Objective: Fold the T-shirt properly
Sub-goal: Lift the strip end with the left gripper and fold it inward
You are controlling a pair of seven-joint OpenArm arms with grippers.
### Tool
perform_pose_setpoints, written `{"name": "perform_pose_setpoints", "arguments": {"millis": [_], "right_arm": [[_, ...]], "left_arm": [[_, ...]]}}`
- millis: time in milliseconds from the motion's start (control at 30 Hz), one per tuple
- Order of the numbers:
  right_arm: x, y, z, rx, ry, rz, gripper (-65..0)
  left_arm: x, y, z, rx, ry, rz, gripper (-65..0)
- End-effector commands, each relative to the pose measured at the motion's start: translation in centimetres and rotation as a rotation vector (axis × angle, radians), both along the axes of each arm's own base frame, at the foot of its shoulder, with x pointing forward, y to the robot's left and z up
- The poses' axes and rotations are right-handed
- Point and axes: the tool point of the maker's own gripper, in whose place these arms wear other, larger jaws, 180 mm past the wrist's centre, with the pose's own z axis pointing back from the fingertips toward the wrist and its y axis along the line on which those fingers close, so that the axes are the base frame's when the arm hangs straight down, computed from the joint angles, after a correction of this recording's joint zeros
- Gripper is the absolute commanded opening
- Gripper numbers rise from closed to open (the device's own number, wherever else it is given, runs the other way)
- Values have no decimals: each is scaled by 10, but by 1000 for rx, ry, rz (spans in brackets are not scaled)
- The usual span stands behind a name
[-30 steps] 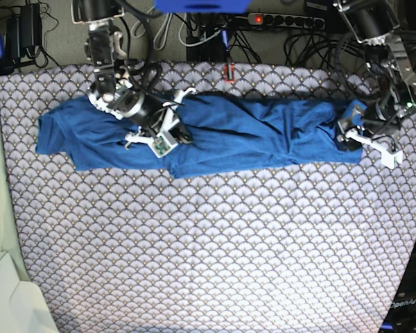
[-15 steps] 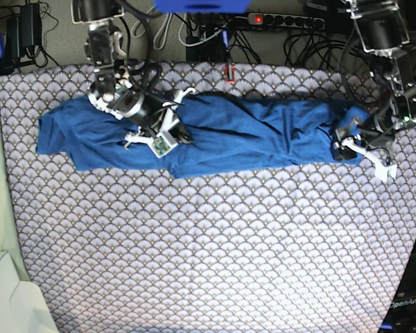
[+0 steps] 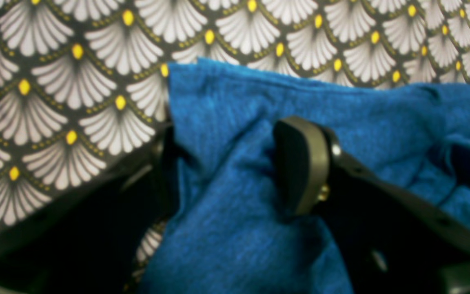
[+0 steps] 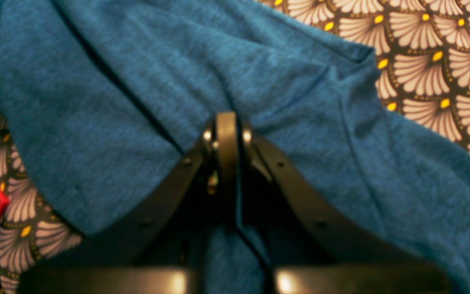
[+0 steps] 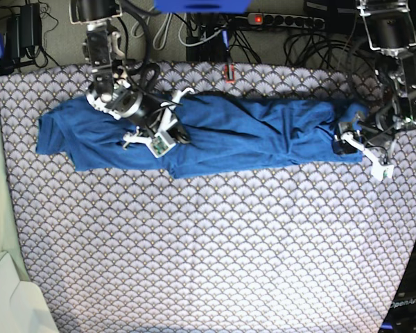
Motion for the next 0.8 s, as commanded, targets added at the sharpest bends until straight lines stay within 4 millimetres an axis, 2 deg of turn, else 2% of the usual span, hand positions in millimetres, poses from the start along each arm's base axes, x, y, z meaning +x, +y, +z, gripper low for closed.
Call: {"name": "perform_pose_setpoints", "arguments": {"millis": [0,133,200,333,400,500,567,667,767], "right_arm": [[4,-7,1,-32,-7,-7,-650],[4,-5,1,-29,-7,-7,-650],[4,-5,1,-29,-7,-7,-650],[4,-5,1,-29,-7,-7,-650],[4,-6,1,-31,-7,-7,-650],[4,-6,1,-31,-7,-7,-650],[4,-5,1,-29,-7,-7,-650],[3,-5,1,-29,-7,-5,-650],[4,-5,1,-29,-7,-7,-650]], "left_arm": [[-58,-3,-36,20,268,-29,-255],[-55,-4,-35,18,264,-30,-336],[-55,-5,-35,12,267,-31,-353],[-60,-3,-35,12,297,-33,-297],[-61,-1,-34,17,303,-35,-230],[-53,4,-20,55,265,-59,-117],[-47,3,-13,66,237,-69,-65],[-43,3,-6,71,223,-76,-31],[-50,4,-2,87,268,-96,-31]]}}
